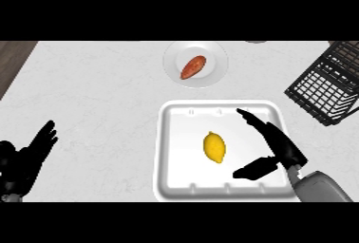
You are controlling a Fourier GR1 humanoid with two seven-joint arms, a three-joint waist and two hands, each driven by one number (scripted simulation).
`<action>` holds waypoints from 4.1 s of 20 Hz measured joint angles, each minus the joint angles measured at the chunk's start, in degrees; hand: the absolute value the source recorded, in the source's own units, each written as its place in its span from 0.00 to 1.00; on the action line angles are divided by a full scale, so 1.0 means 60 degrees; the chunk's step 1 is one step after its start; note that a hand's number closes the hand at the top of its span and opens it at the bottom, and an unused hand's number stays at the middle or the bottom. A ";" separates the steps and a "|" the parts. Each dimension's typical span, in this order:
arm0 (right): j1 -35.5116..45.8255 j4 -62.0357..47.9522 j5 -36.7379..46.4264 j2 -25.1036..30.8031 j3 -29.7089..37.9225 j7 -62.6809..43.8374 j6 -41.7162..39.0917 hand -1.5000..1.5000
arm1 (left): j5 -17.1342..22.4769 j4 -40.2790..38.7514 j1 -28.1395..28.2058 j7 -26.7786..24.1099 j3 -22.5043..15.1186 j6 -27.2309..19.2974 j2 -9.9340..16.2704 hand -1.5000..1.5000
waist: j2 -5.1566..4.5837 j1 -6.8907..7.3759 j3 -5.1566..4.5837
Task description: Pick the lemon from the tray and place it in the tiered basket
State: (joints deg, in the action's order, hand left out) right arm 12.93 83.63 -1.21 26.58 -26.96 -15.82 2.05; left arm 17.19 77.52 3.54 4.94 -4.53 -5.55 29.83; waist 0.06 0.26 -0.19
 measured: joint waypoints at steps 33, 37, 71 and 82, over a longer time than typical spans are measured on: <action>0.0658 0.0637 0.0355 -0.1477 0.1881 -0.5080 -0.4179 0.00 | -0.1339 -0.0014 -0.0127 0.0376 0.1355 0.0938 -0.1096 0.50 | -0.0006 -0.0024 0.0030; 0.0583 0.0461 0.0809 -0.1875 0.2085 -0.4804 -0.4302 0.00 | -0.1536 0.0018 -0.0164 0.0408 0.1536 0.1129 -0.1287 0.50 | -0.0009 -0.0021 0.0032; 0.0975 -0.2492 0.3904 -0.3951 0.2287 -0.1487 -0.3343 1.00 | -0.2487 0.0115 -0.0154 0.0500 0.2549 0.2045 -0.2013 0.50 | 0.0138 -0.0079 -0.0102; 0.0362 -0.1102 0.4069 -0.4153 0.2369 -0.1714 -0.2443 1.00 | -0.2644 0.0372 -0.0011 0.0544 0.2692 0.2111 -0.2247 0.50 | 0.0029 -0.0049 0.0002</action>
State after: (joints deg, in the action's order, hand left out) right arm 15.10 77.02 23.20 1.67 -12.75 -26.10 -12.60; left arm 1.33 79.75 3.48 8.20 11.62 7.12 16.35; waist 0.23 -0.04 -0.17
